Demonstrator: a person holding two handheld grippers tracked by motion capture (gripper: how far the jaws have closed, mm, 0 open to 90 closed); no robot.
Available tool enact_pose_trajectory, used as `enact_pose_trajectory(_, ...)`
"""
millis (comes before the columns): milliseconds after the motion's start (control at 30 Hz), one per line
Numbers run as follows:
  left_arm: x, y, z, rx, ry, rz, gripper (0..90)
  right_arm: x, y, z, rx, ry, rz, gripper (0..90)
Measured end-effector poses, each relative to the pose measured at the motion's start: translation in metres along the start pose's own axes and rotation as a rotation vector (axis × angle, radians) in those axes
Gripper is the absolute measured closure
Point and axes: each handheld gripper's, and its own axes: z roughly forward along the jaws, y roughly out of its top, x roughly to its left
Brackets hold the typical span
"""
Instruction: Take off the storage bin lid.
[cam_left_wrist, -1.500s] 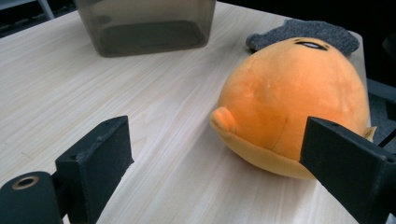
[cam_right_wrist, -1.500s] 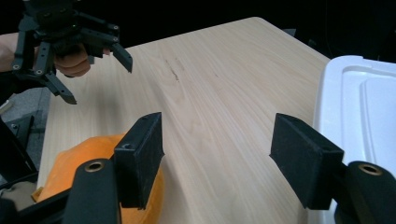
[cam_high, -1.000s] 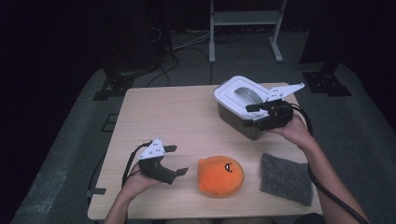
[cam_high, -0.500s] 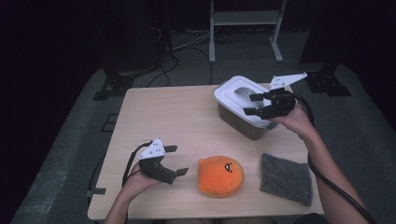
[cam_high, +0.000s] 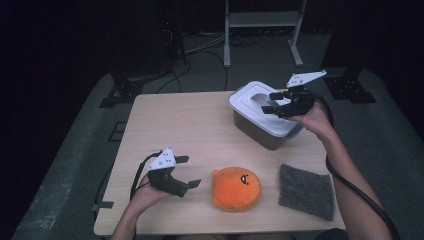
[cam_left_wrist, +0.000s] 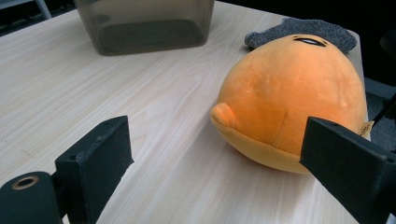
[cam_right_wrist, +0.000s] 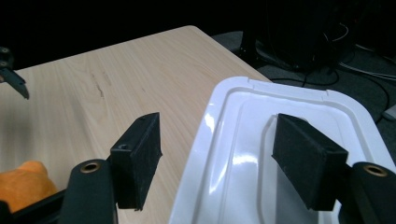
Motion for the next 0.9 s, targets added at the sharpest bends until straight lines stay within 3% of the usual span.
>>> enact_pose_trajectory(900, 0.002, -0.001, -0.005, -0.015, 0.001, -0.011, 8.3, -0.032, -0.003, 0.025, 0.011, -0.061, 0.044, 32.7)
